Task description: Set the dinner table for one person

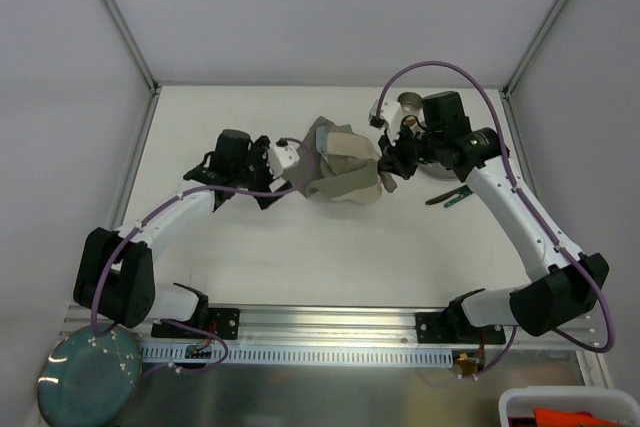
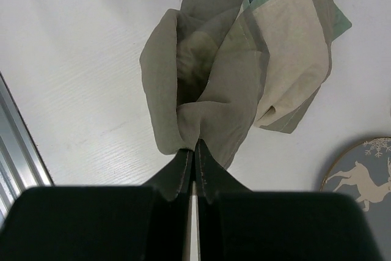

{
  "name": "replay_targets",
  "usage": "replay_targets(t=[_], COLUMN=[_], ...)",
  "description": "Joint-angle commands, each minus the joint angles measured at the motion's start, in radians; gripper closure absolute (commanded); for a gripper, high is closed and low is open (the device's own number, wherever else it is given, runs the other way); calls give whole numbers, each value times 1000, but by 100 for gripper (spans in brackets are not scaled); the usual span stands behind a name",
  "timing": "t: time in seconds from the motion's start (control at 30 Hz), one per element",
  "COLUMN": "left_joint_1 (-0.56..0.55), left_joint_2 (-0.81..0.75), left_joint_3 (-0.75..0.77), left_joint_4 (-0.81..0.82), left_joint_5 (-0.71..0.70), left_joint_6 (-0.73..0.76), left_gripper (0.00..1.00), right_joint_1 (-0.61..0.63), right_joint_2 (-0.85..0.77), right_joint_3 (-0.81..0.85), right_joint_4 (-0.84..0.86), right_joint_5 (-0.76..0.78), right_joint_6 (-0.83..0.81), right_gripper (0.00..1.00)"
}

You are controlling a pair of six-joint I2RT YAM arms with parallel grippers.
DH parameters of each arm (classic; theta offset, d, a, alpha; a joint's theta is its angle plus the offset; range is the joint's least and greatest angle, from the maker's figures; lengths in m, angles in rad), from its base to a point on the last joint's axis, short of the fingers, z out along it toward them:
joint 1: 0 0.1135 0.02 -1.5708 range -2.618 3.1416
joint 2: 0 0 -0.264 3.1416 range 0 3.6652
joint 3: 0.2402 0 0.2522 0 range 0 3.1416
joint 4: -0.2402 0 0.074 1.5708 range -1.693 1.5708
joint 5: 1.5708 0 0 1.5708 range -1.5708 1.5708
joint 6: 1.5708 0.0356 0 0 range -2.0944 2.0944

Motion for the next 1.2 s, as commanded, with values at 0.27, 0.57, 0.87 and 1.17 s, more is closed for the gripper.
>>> replay_targets(t=[0.27,0.57,0.87,1.17], left_joint_1=[-85,-89,-85,-103], left_joint_2=[-51,142,311,334], left_joint_3=[-264,-582,-583,-401], left_joint_4=[236,995,1149,906], left_joint_5=[28,-59,13,80], left_joint_6=[335,549,621,619], left_gripper=[5,12,12,13], right_joint_1=[-35,-50,-62,-87], right_joint_2=[-3,0,32,58], right_joint_3=[11,37,52,47], right_joint_4=[45,4,6,13], right_joint_5=[-57,-48,-33,-37], right_joint_6=[44,69,96,89], right_gripper=[100,100,100,100])
